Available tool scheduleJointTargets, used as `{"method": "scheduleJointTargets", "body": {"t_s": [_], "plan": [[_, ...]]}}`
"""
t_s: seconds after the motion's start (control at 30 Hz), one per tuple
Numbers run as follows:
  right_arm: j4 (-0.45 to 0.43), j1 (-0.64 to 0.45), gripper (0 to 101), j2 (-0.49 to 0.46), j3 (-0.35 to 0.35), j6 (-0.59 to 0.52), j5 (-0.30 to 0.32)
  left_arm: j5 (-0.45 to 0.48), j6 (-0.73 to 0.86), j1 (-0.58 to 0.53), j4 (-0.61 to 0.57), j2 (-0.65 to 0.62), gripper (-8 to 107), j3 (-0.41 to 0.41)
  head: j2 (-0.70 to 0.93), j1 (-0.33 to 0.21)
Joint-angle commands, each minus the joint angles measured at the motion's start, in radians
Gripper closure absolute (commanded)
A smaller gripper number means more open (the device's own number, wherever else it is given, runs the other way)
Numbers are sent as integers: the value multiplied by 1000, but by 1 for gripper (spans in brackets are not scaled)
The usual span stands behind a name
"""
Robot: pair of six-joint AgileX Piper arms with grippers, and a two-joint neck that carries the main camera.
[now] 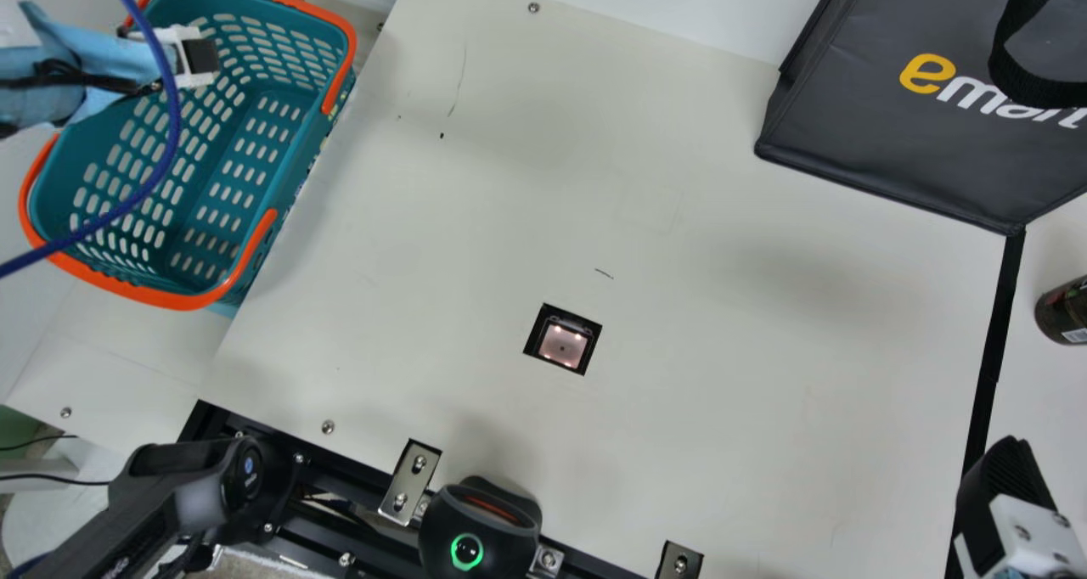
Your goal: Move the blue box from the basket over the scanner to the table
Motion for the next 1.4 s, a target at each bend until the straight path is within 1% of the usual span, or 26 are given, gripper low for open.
{"method": "scheduleJointTargets", "body": {"t_s": [0.0, 0.4, 0.9, 1.07, 1.37], "plan": [[0, 0, 6, 0, 0, 0, 0, -23, 39, 16, -18, 56, 9, 6, 2, -30], [0, 0, 6, 0, 0, 0, 0, -155, 144, 69, -65, 282, 9, 42, 2, -30], [0, 0, 6, 0, 0, 0, 0, -304, 208, 94, -145, 499, 9, 82, 2, -30], [0, 0, 6, 0, 0, 0, 0, -339, 237, 114, -192, 562, 9, 89, 2, -30], [0, 0, 6, 0, 0, 0, 0, -373, 316, 156, -275, 676, 9, 78, 2, -30]]}}
